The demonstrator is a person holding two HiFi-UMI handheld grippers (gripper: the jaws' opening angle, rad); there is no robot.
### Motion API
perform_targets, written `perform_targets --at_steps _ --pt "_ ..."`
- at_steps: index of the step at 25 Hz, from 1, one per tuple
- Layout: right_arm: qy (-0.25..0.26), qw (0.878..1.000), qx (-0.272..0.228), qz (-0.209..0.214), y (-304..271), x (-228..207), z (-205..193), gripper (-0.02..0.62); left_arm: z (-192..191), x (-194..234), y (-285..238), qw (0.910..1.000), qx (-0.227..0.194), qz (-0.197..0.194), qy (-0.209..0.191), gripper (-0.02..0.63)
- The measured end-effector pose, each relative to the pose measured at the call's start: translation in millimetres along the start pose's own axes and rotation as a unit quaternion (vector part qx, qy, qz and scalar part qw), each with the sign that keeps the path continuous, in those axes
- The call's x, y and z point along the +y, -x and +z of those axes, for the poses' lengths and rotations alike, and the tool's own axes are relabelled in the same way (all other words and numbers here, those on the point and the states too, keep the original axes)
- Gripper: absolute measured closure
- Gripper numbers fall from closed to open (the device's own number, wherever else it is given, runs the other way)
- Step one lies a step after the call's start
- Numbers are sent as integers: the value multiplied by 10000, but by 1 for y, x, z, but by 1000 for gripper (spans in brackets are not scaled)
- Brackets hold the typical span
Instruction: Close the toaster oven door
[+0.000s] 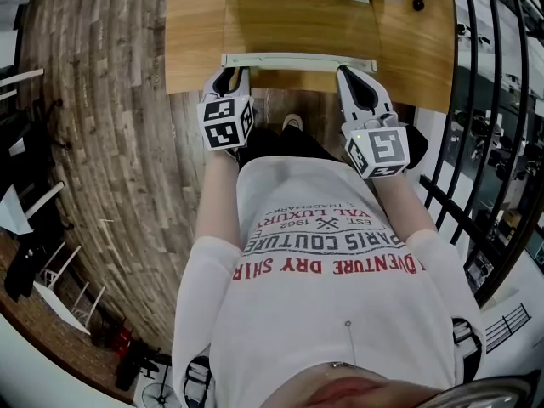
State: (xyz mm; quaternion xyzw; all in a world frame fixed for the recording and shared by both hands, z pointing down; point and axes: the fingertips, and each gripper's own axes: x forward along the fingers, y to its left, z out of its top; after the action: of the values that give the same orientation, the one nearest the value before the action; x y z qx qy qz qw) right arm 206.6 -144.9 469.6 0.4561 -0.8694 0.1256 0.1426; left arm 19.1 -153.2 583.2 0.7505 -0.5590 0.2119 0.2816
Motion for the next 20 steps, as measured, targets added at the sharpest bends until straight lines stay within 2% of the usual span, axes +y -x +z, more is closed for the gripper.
perform_targets --at_steps 10,15,20 --pt "16 9996 -260 -105 0 1 35 607 31 -5 17 9996 -14 -217 -177 512" --pt "285 9988 -302 -263 -3 -3 48 607 46 -9 24 9990 -11 -408 -154 509" --pt "206 9985 -390 -330 -13 -7 66 607 63 -10 30 9983 -36 -535 -212 508"
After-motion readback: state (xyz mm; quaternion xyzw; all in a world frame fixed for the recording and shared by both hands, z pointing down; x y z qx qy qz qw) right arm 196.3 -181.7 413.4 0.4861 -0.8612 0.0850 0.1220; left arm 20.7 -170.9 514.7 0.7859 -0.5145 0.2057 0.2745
